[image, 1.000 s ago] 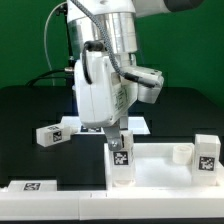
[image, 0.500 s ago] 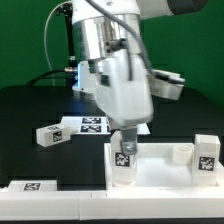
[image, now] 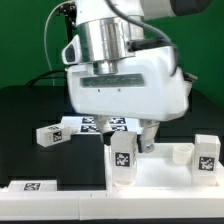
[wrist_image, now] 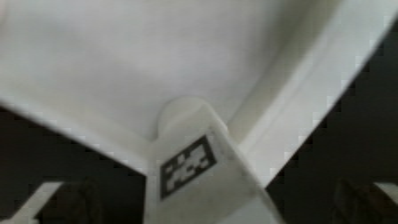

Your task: Assemble square table

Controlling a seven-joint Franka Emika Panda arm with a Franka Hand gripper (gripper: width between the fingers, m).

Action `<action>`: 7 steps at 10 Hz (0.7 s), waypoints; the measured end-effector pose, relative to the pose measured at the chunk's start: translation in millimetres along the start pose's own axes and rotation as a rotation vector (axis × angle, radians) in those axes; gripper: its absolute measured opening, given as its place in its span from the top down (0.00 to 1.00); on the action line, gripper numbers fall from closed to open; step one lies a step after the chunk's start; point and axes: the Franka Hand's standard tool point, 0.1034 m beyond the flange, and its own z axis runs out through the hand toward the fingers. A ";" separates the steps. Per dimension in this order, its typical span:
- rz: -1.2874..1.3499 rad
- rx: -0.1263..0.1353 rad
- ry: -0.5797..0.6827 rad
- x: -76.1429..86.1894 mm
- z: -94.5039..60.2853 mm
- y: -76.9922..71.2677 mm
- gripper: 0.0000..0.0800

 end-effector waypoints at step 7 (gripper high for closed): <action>0.464 -0.017 -0.020 -1.8 2.5 3.6 0.63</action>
Offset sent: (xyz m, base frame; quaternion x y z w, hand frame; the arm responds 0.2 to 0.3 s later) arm 0.0000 0.0000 0.0000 0.0000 0.0000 0.1296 0.9916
